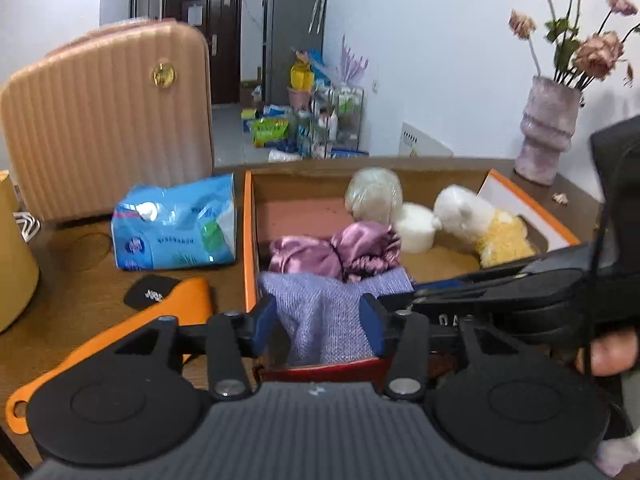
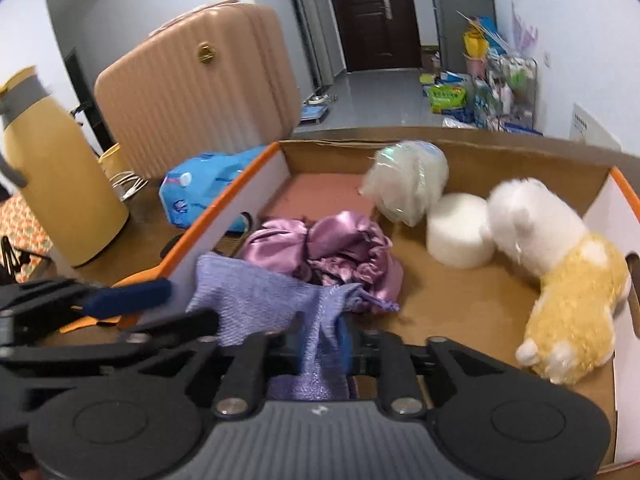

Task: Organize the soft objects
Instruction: 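Open both tools to release the lavender cloth in the box, then move both tools back toward the lilac fuzzy towel, then close both tools on the lilac fuzzy towel, then lift the lilac towel with both tools and carry it into the box, then open both tools to release the lilac towel in the box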

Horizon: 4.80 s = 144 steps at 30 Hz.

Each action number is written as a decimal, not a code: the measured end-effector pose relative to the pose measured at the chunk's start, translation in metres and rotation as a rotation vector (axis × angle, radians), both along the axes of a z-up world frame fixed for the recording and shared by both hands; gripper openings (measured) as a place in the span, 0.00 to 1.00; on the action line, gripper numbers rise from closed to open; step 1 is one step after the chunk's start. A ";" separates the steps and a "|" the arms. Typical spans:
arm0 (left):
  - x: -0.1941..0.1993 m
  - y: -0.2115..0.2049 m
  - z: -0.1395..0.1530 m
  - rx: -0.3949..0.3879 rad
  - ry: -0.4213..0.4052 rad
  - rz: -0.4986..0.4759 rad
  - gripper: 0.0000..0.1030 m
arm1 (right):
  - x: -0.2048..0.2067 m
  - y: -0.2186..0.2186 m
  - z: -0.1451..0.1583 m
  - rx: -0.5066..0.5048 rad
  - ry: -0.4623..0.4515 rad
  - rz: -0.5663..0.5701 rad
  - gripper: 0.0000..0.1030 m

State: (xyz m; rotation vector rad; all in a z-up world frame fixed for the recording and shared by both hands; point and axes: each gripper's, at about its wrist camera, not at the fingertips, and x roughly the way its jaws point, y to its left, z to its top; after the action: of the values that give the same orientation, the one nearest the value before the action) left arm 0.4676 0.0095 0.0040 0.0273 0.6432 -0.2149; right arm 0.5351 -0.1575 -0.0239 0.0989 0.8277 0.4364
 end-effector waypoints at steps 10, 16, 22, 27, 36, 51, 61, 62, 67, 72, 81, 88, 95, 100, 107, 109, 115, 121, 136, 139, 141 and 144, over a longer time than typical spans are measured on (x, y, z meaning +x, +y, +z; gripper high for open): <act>-0.048 0.008 0.071 -0.031 -0.108 0.055 0.53 | -0.072 -0.069 0.091 0.014 -0.224 -0.045 0.44; -0.097 -0.001 0.100 -0.017 -0.174 0.049 0.55 | -0.138 -0.116 0.128 -0.056 -0.366 -0.074 0.56; -0.160 -0.012 0.108 -0.005 -0.272 0.065 0.73 | -0.194 -0.145 0.131 -0.046 -0.437 -0.139 0.56; -0.249 -0.020 0.076 0.021 -0.326 0.092 0.77 | -0.280 -0.159 0.109 -0.065 -0.559 -0.173 0.57; -0.372 -0.017 0.023 -0.050 -0.304 0.080 0.91 | -0.408 -0.149 0.030 -0.040 -0.543 -0.114 0.65; -0.368 -0.019 0.005 -0.078 -0.216 0.072 0.91 | -0.431 -0.139 -0.009 0.018 -0.400 -0.151 0.65; -0.256 -0.090 -0.025 -0.194 -0.039 -0.119 0.69 | -0.361 -0.175 -0.019 0.081 -0.287 -0.313 0.58; -0.239 -0.098 -0.028 -0.200 -0.007 -0.133 0.62 | -0.351 -0.178 -0.021 0.090 -0.277 -0.322 0.57; -0.177 -0.122 -0.042 -0.276 0.088 -0.183 0.54 | -0.303 -0.186 -0.022 0.150 -0.235 -0.349 0.56; -0.147 -0.127 -0.054 -0.351 0.148 -0.143 0.42 | -0.267 -0.182 -0.024 0.173 -0.221 -0.335 0.55; -0.194 -0.121 -0.039 -0.350 0.162 -0.152 0.25 | -0.271 -0.178 -0.030 0.193 -0.170 -0.256 0.25; -0.226 -0.104 -0.037 -0.365 0.164 -0.119 0.46 | -0.315 -0.180 -0.025 0.202 -0.172 -0.196 0.28; -0.214 -0.105 -0.047 -0.382 0.190 -0.079 0.44 | -0.315 -0.182 -0.030 0.231 -0.148 -0.231 0.36; -0.216 -0.106 -0.052 -0.392 0.198 -0.103 0.27 | -0.316 -0.177 -0.039 0.217 -0.145 -0.226 0.26; -0.212 -0.108 -0.026 -0.394 0.130 -0.143 0.24 | -0.312 -0.172 -0.015 0.207 -0.202 -0.204 0.16; -0.198 -0.108 -0.006 -0.400 0.077 -0.166 0.24 | -0.302 -0.171 0.007 0.202 -0.255 -0.187 0.16; -0.102 -0.109 0.049 -0.436 -0.004 -0.187 0.24 | -0.216 -0.174 0.074 0.160 -0.389 -0.155 0.16; 0.014 -0.125 0.018 -0.399 0.157 -0.098 0.24 | -0.088 -0.163 0.065 0.052 -0.240 -0.196 0.16; 0.033 -0.130 -0.008 -0.279 0.175 -0.074 0.44 | -0.060 -0.154 0.040 -0.117 -0.160 -0.266 0.41; 0.014 -0.119 0.023 -0.256 0.113 -0.078 0.50 | -0.074 -0.158 0.066 -0.115 -0.216 -0.262 0.45; -0.002 -0.113 0.042 -0.230 0.072 -0.089 0.63 | -0.085 -0.160 0.082 -0.108 -0.245 -0.253 0.52; -0.031 -0.102 0.068 -0.153 -0.009 -0.065 0.67 | -0.109 -0.165 0.102 -0.084 -0.290 -0.244 0.57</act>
State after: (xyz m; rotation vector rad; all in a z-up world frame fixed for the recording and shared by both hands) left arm 0.4369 -0.0924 0.0725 -0.0983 0.6160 -0.3262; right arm 0.4260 -0.3223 0.0785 0.0558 0.5390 0.1789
